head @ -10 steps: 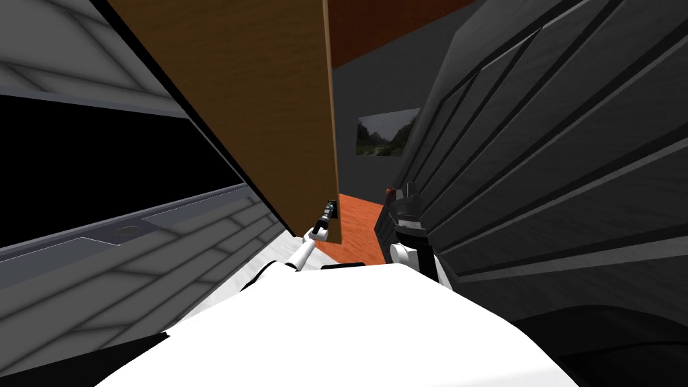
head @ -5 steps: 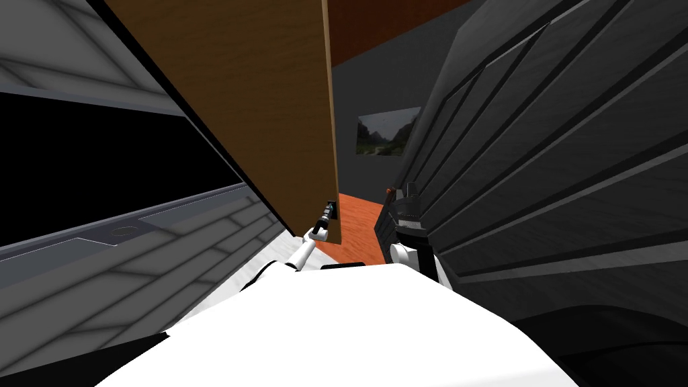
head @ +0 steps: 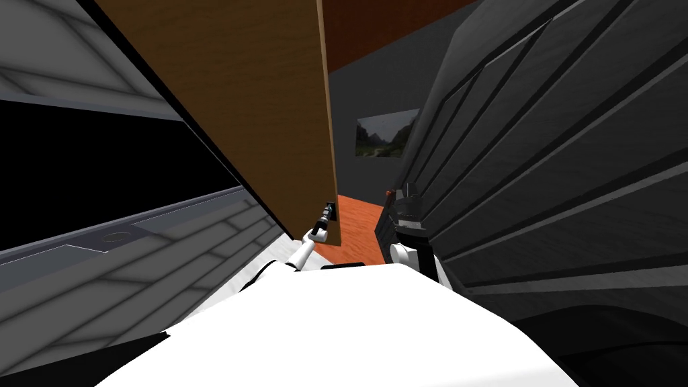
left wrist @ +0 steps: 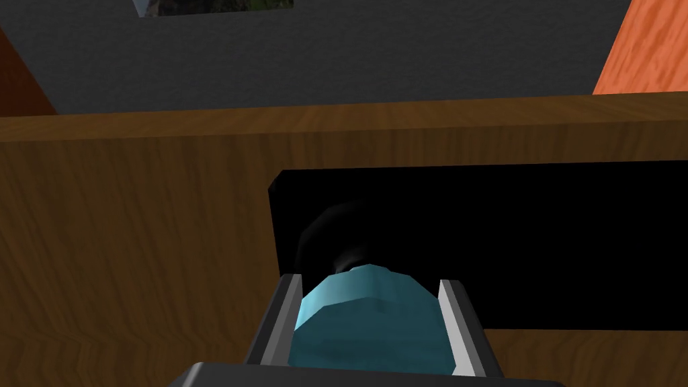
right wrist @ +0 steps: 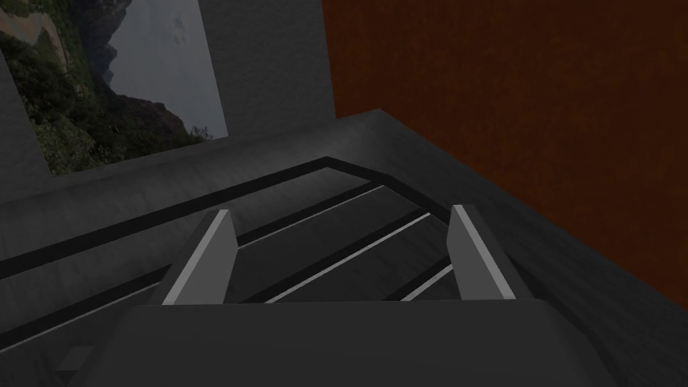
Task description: Push the door open
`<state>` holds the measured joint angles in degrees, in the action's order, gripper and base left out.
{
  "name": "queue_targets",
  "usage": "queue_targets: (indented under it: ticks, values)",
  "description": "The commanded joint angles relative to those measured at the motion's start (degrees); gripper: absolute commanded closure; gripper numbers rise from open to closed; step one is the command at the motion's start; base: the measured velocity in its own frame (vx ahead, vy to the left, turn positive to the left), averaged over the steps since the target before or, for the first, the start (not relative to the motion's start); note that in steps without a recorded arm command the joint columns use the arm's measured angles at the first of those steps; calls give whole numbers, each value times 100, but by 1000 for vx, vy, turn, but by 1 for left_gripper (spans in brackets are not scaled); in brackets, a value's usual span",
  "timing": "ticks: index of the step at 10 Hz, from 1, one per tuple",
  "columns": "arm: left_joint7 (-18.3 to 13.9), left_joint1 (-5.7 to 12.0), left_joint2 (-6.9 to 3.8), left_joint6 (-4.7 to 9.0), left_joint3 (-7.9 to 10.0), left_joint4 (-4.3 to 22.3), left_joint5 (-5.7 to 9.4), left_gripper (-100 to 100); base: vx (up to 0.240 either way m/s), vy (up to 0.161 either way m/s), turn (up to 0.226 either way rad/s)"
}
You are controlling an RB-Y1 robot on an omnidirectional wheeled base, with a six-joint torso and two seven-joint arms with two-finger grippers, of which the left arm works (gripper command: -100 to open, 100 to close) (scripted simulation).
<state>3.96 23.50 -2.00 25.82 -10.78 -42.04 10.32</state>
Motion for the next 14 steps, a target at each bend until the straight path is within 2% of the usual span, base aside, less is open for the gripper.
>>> queue_targets:
  ticks: [1, 2, 3, 5, 6, 10, 12, 14]
  values:
    - [65, 11, -108, -46, 84, -173, 60, 100, 129, -33, -5]
    - [216, 36, -143, -12, 158, -136, 188, 100, 125, -63, 21]
    - [274, 46, -152, 1, 187, -122, 236, 100, 155, -50, 73]
    - [516, 86, -182, 55, 305, -63, 440, 100, 181, -7, 116]
    - [437, -33, -173, -91, 259, -289, 383, -100, -102, -21, 66]
    - [416, -41, -105, -140, 261, -303, 406, -100, -218, -49, 21]
    - [399, -47, 7, -177, 263, -314, 424, -100, -260, -92, 40]
    - [424, -67, -67, -138, 279, -309, 417, -100, -29, -35, -12]
